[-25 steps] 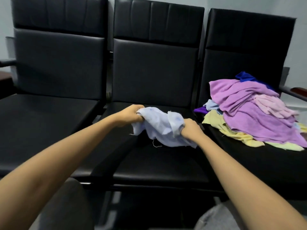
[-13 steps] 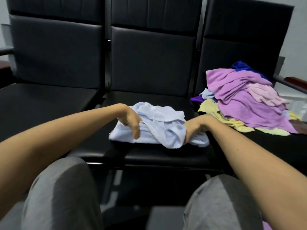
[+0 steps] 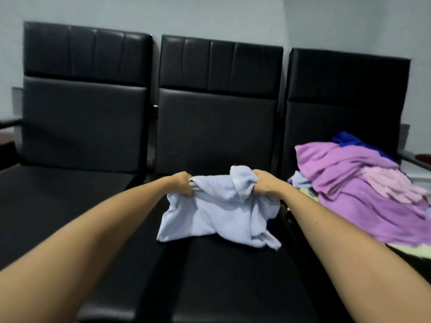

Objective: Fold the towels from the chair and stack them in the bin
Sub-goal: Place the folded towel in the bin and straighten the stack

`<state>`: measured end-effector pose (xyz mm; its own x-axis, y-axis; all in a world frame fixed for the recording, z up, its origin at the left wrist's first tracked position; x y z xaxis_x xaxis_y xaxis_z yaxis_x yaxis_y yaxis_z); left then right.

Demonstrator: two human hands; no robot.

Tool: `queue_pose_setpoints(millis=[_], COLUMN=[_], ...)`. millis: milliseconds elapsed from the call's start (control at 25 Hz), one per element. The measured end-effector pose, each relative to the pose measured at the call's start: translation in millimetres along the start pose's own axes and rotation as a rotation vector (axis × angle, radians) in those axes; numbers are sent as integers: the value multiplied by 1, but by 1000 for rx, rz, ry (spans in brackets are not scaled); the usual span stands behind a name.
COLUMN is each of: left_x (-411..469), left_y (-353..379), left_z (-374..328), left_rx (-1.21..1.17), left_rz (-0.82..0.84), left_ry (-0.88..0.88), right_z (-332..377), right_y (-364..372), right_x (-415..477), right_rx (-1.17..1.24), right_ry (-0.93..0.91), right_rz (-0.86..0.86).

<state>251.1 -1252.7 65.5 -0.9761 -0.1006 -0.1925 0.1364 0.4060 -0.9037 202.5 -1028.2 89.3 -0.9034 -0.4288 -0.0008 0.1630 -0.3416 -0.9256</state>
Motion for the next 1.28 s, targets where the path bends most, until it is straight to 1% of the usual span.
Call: queue_pose_setpoints(millis=[120,200,280,360,400,440,480,520,560,600,640,680,720,760,800,840,880,920,960,1000,1080,1160,1200,1240,1280], left_x=[27,26,9,-10,-21,-32,-41,-50,-56,-58,-62,-70,-74,-78,-86,-94,-102,-104,-102,-100,-98,-106,-110,-114,-117], left_y=[-80,-138,-175,-192,-195,-194,-188,-182,-166,-154,-139,-121,-96,-64,-31,-5,19,32,41,45,52,63,74,87,98], left_z=[-19,-37,-56,-68,-68,-68,-70,-69,-73,-70,-63,-51,-34,-27,-22,-16,-9,0,0,2,8,19,25,31,38], left_rx=[-214,-336,-458,-577,-645,-676,-657,-576,-447,-337,-274,-214,-163,-57,-25,-3,18,50,53,7,-128,-203,-157,-87,-48], left_rz=[-435,-639,-827,-962,-1008,-1027,-1026,-996,-932,-855,-773,-657,-407,-48,286,508,650,678,643,592,500,449,453,455,450], left_ry=[126,180,257,308,343,372,400,418,403,347,203,-15,-225,-231,-152,-94,-52,-14,21,62,103,96,79,55,27], right_z=[9,25,39,49,54,57,55,52,48,44,40,33,23,16,10,6,1,-3,-8,-13,-24,-29,-33,-33,-33], right_y=[-67,-113,-150,-181,-188,-190,-188,-182,-171,-157,-139,-114,-87,-59,-30,-6,18,39,55,65,69,67,70,77,90], right_x=[48,61,56,43,34,25,16,5,-7,-15,-24,-35,-48,-64,-79,-89,-94,-98,-98,-98,-93,-91,-90,-92,-94], right_rx=[177,250,281,383,468,546,617,645,592,498,412,380,389,396,376,333,304,298,315,358,570,807,818,742,597], right_ry=[42,8,25,53,40,28,22,21,22,-2,-35,-30,21,101,158,169,173,168,163,158,152,126,120,123,132], right_rz=[-351,-499,-601,-691,-693,-687,-670,-638,-572,-464,-307,-103,122,339,537,697,799,844,837,780,581,370,285,256,265])
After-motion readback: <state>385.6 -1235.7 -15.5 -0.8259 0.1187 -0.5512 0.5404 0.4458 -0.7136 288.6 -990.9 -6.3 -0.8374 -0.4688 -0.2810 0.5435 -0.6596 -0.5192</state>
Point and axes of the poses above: each hand's wrist, its own x-axis towards the middle knuckle, its own y-axis out of the palm, z = x × y, the point moved 7 cm from there along x, towards the middle knuckle
